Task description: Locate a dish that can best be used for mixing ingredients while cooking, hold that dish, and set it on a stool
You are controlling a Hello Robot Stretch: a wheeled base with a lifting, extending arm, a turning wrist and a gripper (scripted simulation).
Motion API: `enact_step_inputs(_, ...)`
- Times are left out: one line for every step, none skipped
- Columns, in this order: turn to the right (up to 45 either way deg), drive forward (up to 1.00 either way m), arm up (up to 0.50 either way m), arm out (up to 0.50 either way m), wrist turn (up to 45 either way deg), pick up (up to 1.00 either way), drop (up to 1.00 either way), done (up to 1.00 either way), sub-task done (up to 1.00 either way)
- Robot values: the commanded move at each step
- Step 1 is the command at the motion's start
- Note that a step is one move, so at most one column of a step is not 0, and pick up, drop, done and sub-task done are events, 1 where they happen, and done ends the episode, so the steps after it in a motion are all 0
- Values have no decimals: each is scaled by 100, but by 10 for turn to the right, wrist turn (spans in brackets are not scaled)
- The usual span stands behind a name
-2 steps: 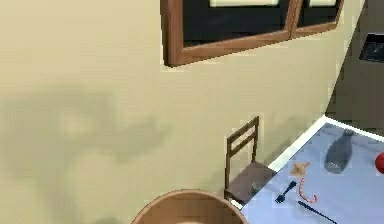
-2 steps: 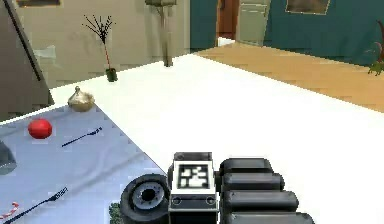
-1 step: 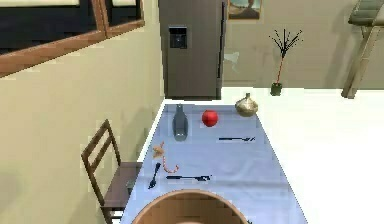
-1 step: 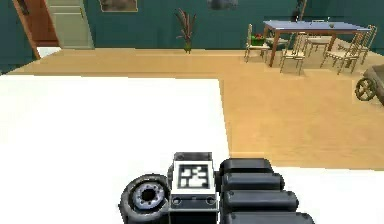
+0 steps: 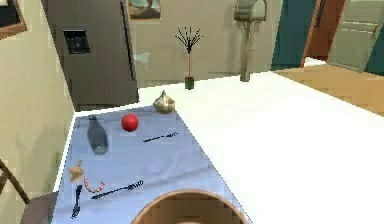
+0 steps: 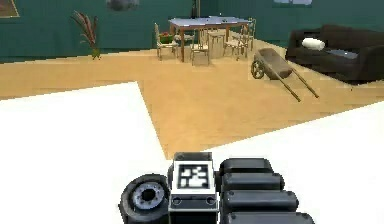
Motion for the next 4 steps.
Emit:
enact_step_inputs(450, 0, 0, 0, 0, 0, 0, 0, 0)
enact_step_inputs(450, 0, 0, 0, 0, 0, 0, 0, 0)
enact_step_inputs(450, 0, 0, 0, 0, 0, 0, 0, 0)
enact_step_inputs(420, 0, 0, 0, 0, 0, 0, 0, 0)
